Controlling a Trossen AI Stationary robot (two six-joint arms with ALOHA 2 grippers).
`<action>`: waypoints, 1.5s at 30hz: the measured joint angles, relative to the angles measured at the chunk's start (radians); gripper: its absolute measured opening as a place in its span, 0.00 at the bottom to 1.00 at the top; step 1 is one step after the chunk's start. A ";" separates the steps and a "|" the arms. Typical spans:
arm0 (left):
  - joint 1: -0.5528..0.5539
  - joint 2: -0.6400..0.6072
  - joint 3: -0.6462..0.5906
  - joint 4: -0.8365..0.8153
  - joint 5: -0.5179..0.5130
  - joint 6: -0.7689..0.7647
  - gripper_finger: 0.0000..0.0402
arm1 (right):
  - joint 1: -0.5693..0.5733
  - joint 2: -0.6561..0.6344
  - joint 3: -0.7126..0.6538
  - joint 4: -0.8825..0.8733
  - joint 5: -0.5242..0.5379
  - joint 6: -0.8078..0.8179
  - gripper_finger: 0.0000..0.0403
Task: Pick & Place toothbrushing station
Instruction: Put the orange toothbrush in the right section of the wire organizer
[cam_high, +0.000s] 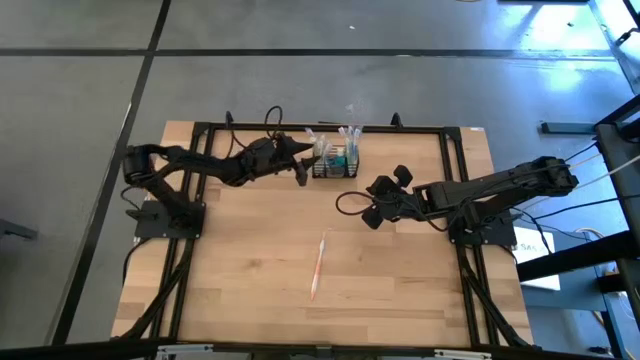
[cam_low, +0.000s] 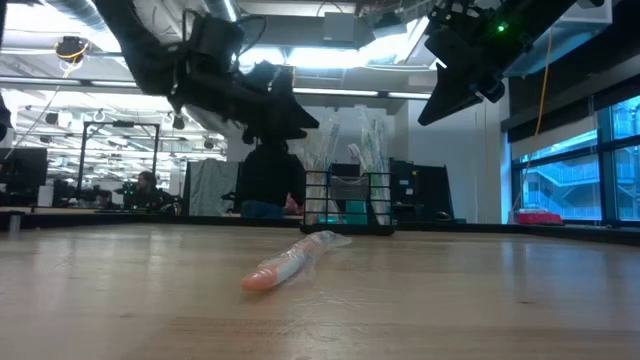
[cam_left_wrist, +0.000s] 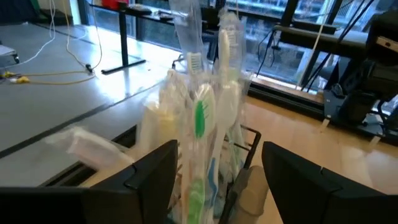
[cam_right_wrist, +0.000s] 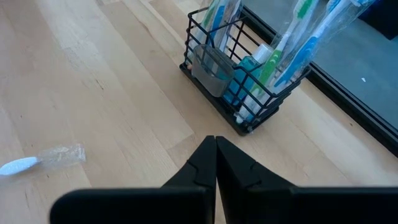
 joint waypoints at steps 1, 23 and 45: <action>0.000 -0.027 0.000 -0.036 -0.001 0.000 0.57 | 0.000 0.000 0.000 0.000 0.000 0.000 0.02; -0.134 -0.386 -0.009 -0.744 0.022 -0.041 0.56 | 0.082 0.000 0.000 0.112 0.000 0.058 0.02; -0.342 -0.601 -0.266 -0.626 -0.161 -0.208 0.47 | 0.100 0.156 0.374 0.054 -0.108 -0.016 0.02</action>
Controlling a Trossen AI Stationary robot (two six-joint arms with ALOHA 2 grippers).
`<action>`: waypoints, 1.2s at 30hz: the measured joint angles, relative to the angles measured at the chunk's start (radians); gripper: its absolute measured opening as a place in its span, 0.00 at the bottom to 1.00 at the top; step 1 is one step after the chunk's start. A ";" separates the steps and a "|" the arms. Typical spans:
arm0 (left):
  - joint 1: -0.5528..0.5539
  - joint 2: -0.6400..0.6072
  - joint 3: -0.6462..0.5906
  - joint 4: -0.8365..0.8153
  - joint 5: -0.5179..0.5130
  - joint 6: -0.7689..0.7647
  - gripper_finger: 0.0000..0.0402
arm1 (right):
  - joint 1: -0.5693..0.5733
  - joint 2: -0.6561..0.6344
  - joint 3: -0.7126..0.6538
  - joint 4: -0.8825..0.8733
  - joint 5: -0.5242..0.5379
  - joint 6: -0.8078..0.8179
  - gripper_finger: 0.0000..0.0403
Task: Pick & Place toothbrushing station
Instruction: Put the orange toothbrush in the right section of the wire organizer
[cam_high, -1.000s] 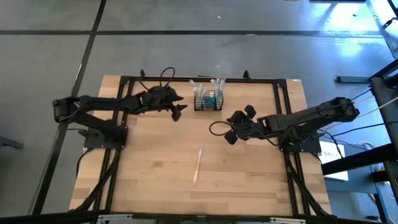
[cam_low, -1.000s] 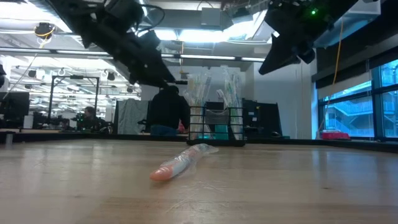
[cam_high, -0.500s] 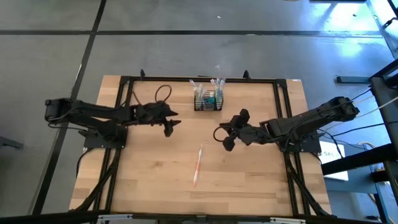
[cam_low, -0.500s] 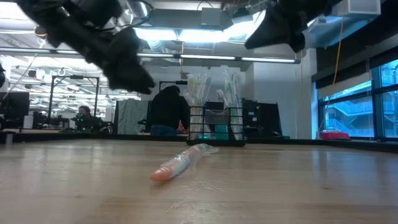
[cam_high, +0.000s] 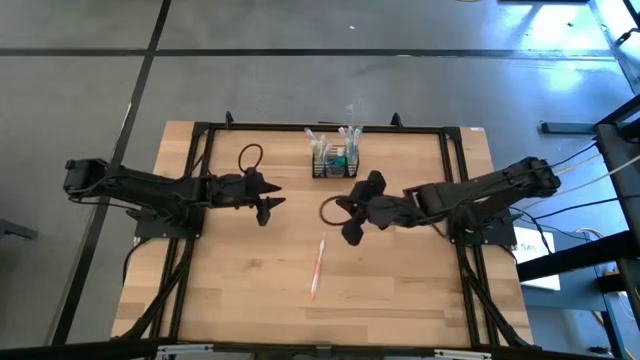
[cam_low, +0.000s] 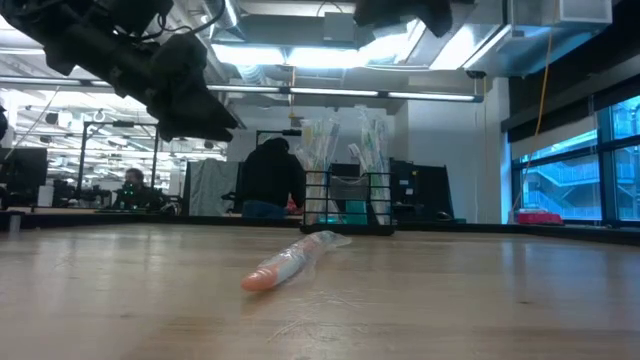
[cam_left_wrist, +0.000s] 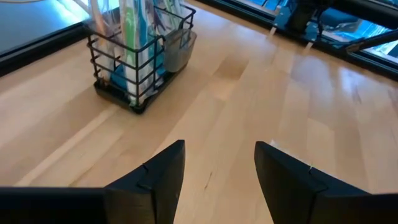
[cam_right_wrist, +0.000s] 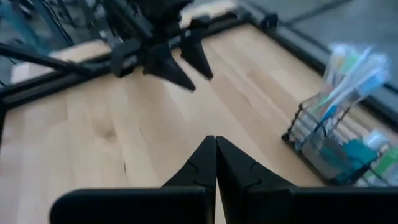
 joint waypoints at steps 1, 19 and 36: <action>0.001 -0.001 0.000 0.000 0.000 0.001 0.47 | -0.001 0.023 0.039 -0.049 -0.008 0.022 0.02; 0.000 0.000 0.000 -0.004 0.011 0.054 0.47 | -0.004 0.282 0.250 -0.253 -0.358 0.614 0.03; -0.058 0.000 0.000 -0.012 0.033 0.052 0.47 | -0.006 0.411 0.251 -0.277 -0.423 0.938 0.46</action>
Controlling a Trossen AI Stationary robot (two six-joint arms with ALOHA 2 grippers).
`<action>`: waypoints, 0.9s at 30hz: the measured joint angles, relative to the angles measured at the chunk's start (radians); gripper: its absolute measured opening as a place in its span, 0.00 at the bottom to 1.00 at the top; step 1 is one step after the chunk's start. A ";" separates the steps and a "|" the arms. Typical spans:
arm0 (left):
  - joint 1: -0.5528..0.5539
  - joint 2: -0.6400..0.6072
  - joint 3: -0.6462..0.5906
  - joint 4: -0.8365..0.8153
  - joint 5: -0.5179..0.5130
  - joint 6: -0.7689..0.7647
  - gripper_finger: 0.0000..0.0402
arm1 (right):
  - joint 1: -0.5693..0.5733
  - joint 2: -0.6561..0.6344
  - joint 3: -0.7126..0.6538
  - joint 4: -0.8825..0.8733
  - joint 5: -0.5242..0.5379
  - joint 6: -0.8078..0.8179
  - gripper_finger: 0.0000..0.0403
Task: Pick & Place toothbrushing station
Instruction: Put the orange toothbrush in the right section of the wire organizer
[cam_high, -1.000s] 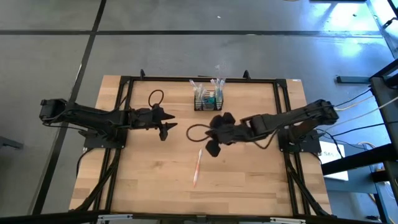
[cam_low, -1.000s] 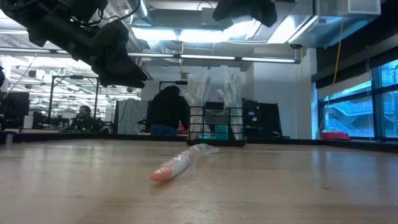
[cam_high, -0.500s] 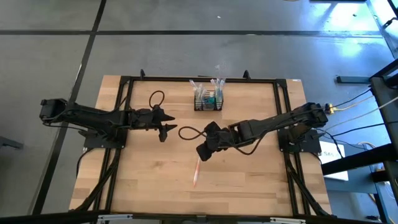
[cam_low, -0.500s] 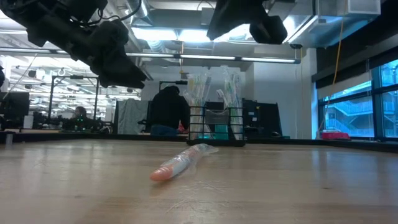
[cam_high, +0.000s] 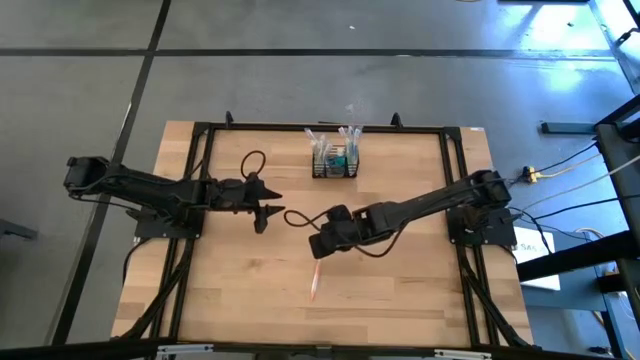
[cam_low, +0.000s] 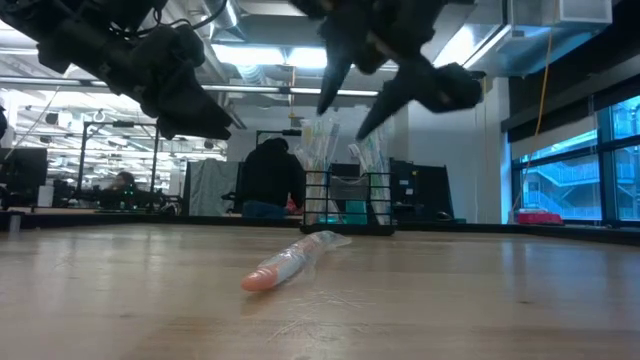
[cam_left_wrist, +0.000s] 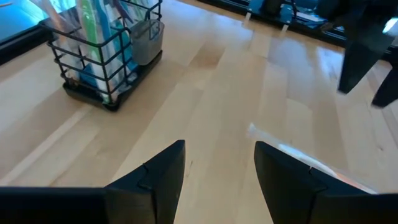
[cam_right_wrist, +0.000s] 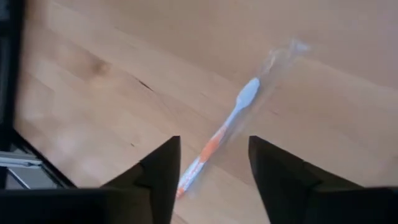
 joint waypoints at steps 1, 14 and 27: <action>-0.003 0.000 0.000 0.000 0.000 0.000 0.47 | -0.002 0.012 0.000 0.001 -0.007 0.004 0.48; -0.032 0.000 0.000 -0.007 -0.002 0.000 0.46 | -0.016 0.172 0.000 0.076 -0.105 0.013 0.52; -0.032 0.000 0.000 -0.027 -0.004 -0.001 0.46 | -0.065 0.246 0.000 0.123 -0.148 -0.025 0.48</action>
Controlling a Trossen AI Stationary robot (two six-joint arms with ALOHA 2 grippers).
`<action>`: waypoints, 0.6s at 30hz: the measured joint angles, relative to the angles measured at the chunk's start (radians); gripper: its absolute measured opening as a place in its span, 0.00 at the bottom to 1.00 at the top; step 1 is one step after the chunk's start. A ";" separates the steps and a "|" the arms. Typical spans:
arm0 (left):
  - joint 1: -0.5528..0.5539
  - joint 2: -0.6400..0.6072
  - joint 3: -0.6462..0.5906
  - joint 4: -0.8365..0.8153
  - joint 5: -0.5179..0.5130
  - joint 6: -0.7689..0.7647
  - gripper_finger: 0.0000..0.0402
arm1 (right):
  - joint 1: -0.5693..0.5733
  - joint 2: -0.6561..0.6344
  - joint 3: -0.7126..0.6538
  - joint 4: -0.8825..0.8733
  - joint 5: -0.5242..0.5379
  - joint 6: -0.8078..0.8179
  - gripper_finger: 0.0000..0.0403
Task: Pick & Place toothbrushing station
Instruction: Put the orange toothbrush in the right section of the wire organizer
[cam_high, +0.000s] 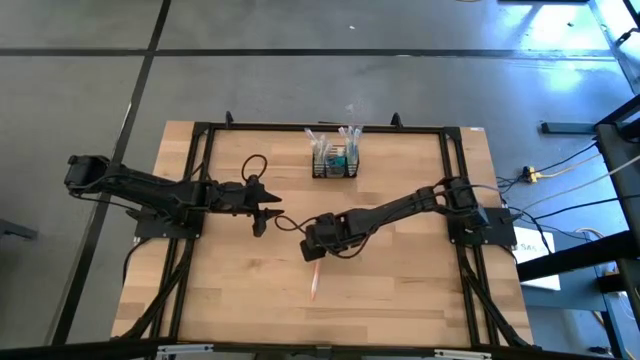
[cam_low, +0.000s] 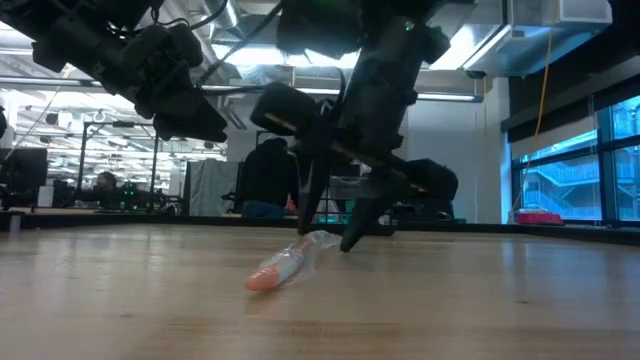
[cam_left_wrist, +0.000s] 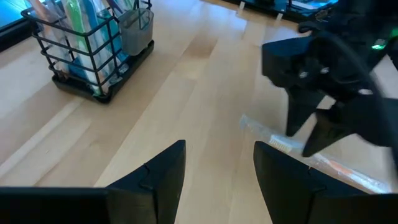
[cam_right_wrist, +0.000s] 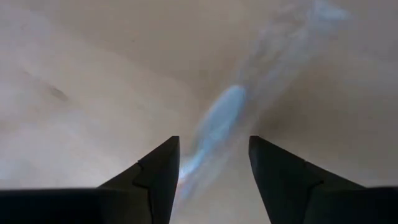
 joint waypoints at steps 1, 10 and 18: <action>0.000 0.000 0.000 0.000 0.000 0.000 0.46 | -0.006 0.002 0.000 -0.002 0.001 -0.002 0.48; 0.000 0.000 0.000 -0.008 0.000 -0.007 0.46 | -0.055 0.031 0.004 -0.005 -0.021 -0.059 0.43; 0.000 0.000 0.000 -0.024 -0.001 -0.017 0.46 | -0.083 0.034 0.004 -0.056 -0.027 -0.140 0.31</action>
